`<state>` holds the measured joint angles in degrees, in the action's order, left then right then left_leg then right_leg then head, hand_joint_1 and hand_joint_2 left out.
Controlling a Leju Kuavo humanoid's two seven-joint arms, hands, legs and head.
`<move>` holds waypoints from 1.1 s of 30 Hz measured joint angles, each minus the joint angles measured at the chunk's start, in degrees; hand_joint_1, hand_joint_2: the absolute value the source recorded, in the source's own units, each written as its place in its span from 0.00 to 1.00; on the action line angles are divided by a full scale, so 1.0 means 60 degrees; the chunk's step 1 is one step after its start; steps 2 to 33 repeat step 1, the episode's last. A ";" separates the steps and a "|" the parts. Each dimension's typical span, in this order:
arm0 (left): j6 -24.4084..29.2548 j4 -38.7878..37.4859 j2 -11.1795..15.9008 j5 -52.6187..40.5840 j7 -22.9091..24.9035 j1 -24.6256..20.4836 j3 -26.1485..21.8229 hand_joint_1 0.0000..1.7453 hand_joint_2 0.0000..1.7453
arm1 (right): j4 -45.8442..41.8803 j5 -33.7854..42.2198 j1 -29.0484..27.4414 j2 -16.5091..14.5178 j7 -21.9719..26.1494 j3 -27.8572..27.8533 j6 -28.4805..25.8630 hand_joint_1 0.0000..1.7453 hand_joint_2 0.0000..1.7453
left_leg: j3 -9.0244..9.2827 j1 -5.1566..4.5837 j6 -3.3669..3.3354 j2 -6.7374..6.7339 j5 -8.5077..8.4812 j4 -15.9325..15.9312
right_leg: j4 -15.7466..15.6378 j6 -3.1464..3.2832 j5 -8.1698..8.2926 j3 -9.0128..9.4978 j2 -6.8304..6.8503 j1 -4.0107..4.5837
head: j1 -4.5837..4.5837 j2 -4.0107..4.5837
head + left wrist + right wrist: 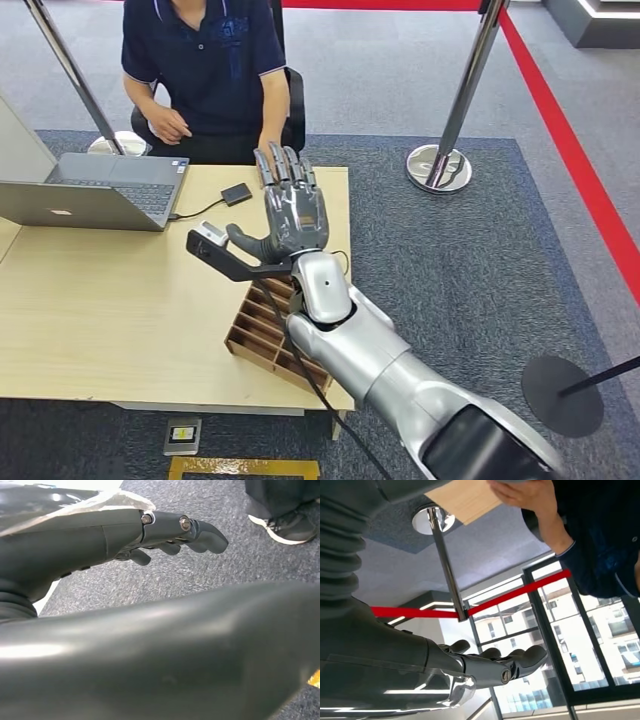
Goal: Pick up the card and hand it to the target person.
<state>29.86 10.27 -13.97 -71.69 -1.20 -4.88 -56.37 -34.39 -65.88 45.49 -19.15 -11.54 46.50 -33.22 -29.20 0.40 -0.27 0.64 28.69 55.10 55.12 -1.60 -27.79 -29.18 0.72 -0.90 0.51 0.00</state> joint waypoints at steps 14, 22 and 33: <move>0.0019 0.0000 -0.0002 0.0008 0.0004 0.0002 -0.0002 0.00 0.00 | -0.0026 -0.0043 -0.0023 0.0046 0.0015 -0.0051 -0.0102 0.00 0.00 | 0.0000 0.0000 0.0000 0.0000 0.0000 0.0000 | 0.0000 0.0000 0.0000 0.0000 0.0000 0.0000 | 0.0001 0.0000; 0.0019 0.0000 -0.0002 0.0008 0.0004 0.0002 -0.0002 0.00 0.00 | -0.0026 -0.0043 -0.0023 0.0046 0.0015 -0.0051 -0.0102 0.00 0.00 | 0.0000 0.0000 0.0000 0.0000 0.0000 0.0000 | 0.0000 0.0000 0.0000 0.0000 0.0000 0.0000 | 0.0001 0.0000; 0.0019 0.0000 -0.0002 0.0008 0.0004 0.0002 -0.0002 0.00 0.00 | -0.0026 -0.0043 -0.0023 0.0046 0.0015 -0.0051 -0.0102 0.00 0.00 | 0.0000 0.0000 0.0000 0.0000 0.0000 0.0000 | 0.0000 0.0000 0.0000 0.0000 0.0000 0.0000 | 0.0001 0.0000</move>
